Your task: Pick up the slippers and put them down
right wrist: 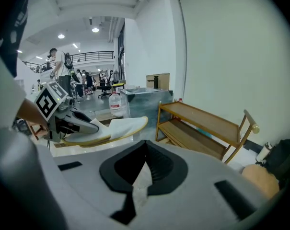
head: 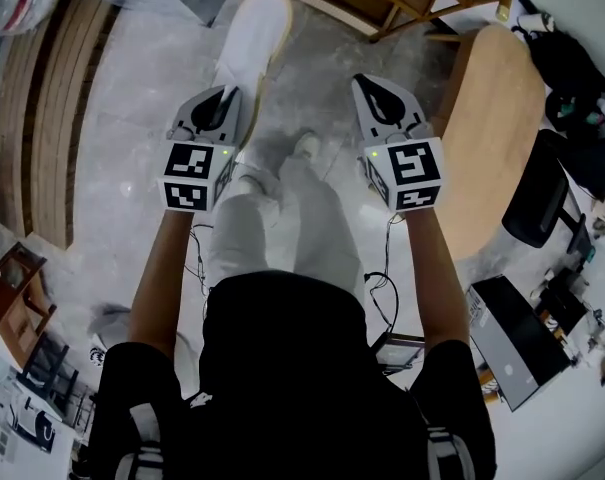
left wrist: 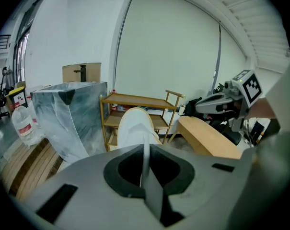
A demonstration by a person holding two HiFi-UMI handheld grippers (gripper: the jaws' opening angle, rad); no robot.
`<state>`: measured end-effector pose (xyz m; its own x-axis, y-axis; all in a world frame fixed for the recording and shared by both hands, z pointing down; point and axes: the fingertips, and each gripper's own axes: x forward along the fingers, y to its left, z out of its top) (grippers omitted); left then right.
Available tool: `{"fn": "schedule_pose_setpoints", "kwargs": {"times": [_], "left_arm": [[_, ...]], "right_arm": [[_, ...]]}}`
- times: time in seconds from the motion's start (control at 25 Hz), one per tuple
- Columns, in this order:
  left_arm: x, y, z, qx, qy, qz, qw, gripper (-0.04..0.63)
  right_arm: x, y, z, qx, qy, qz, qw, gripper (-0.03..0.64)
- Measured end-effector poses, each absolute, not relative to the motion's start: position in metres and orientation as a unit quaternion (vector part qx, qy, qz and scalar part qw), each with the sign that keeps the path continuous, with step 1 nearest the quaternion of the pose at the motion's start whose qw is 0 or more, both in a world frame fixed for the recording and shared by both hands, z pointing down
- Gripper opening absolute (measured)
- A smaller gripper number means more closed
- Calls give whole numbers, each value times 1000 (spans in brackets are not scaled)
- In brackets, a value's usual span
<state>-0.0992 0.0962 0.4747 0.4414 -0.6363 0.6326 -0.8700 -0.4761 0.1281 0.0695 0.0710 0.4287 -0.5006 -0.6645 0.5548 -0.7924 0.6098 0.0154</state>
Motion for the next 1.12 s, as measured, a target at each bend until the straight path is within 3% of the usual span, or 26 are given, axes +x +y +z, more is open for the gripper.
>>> {"fn": "schedule_pose_setpoints", "kwargs": {"times": [0.48,1.12], "left_arm": [[-89,88,654,818,-448,280,228,21],[-85,57,826,830,-432,273,223,21]], "right_arm": [[76,51,592,425,-855,116,273,0],[55,32,771,392,-868,107,286,0]]}}
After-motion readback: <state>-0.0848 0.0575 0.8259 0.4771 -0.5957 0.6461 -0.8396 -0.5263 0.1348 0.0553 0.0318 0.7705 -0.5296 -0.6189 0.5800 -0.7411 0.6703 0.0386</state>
